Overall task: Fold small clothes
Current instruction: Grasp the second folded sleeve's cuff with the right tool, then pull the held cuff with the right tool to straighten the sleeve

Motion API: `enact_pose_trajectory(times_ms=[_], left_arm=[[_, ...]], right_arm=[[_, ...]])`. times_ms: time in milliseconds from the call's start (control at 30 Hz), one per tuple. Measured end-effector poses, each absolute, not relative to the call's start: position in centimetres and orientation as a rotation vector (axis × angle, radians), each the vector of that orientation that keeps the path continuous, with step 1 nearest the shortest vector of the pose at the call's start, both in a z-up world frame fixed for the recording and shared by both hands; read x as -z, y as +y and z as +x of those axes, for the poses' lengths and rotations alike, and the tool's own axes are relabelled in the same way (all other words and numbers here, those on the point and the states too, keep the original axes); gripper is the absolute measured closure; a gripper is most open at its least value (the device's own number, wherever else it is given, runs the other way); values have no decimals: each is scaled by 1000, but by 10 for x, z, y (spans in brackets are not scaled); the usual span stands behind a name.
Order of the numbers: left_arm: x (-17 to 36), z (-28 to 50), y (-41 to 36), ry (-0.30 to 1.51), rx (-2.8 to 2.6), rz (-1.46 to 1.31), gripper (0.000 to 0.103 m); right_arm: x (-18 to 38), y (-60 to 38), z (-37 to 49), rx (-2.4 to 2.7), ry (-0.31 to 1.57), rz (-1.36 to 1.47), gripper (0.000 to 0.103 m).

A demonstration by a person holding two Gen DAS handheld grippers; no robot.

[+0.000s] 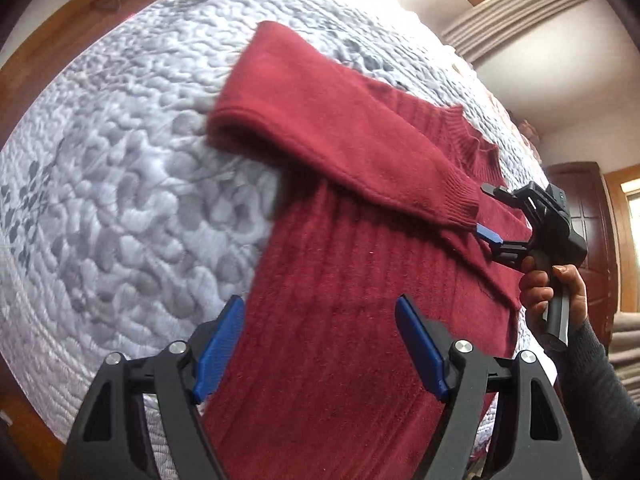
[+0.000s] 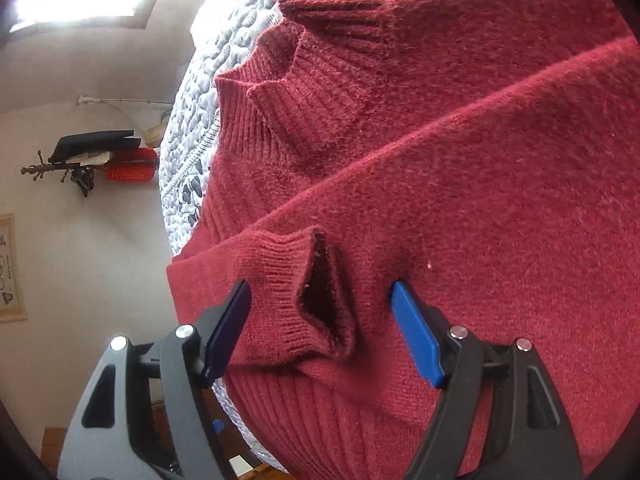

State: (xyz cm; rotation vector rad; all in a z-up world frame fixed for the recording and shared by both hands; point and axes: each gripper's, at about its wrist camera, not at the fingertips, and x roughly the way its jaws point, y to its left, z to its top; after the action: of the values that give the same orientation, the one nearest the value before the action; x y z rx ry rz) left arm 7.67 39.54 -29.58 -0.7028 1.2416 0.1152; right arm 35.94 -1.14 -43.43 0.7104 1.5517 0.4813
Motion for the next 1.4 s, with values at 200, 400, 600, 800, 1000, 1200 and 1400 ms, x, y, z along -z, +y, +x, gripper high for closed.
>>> enact_pose_trajectory(times_ms=[200,400,600,800,1000,1200,1400], left_arm=[[294,57,408,1233,-154,-749,25],[289,62,404,1225,-147,-742,25],[288,61,405,1224,-158,-734,25],[288,55,407,1218,-173,-748,25],[286,53,407,1220,-174,-749,25],[285,58,412,1205,-181,-772,25],[281,73,418,1191,-156,-791,25]], right_arm=[[434,14,363,-531,1571,685,46],[433,16,359,-527,1563,692,97],[396,-1,355,-560,1483,670,97],[358,-42,354,-520,1397,673,97],[348,-110,347,-397,1359,720,97],[363,-157,330,-319,1384,733,97],[369,-178,326,-276,1365,742,97]])
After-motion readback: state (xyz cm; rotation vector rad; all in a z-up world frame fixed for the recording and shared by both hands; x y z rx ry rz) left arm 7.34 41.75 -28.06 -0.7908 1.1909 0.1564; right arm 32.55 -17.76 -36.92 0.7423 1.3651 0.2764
